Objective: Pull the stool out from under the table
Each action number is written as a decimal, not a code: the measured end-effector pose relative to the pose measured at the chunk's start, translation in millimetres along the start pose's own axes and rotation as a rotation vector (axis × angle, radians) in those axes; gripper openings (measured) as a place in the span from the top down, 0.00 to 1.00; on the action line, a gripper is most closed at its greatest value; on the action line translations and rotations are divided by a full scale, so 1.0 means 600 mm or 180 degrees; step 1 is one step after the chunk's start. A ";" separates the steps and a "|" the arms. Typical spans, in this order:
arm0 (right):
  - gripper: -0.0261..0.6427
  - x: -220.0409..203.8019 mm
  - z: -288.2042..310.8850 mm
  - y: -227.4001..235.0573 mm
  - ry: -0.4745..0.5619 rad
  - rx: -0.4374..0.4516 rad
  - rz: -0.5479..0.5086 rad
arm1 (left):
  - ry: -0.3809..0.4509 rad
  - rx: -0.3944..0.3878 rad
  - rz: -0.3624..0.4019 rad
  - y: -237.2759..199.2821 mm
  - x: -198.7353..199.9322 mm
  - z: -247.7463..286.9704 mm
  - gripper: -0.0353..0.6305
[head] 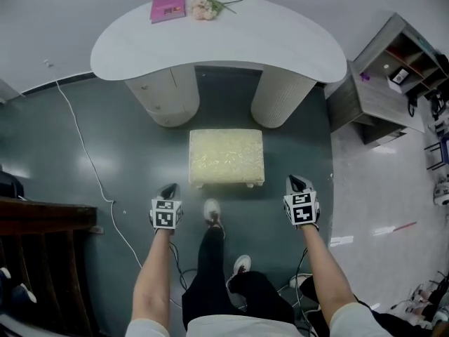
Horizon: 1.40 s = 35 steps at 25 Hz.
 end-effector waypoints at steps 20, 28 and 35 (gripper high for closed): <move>0.94 0.393 -0.243 0.052 0.1067 0.0165 -0.0261 | 0.1161 0.0117 0.0416 0.063 0.394 -0.278 0.92; 0.94 0.527 -0.366 0.063 0.1632 0.0299 -0.0406 | 0.1539 0.0157 0.0908 0.125 0.549 -0.405 0.92; 0.94 0.599 -0.480 0.060 0.2060 0.0456 -0.0573 | 0.1868 0.0113 0.1136 0.205 0.639 -0.495 0.92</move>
Point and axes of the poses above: the fingertips, and each gripper's own axes: z forward along the fingers, y to its right, x out of its top, the point moved 3 cm from there along -z, backward along the fingers, and after that the axes turned 7 degrees about -x, right-handed, at the moved point
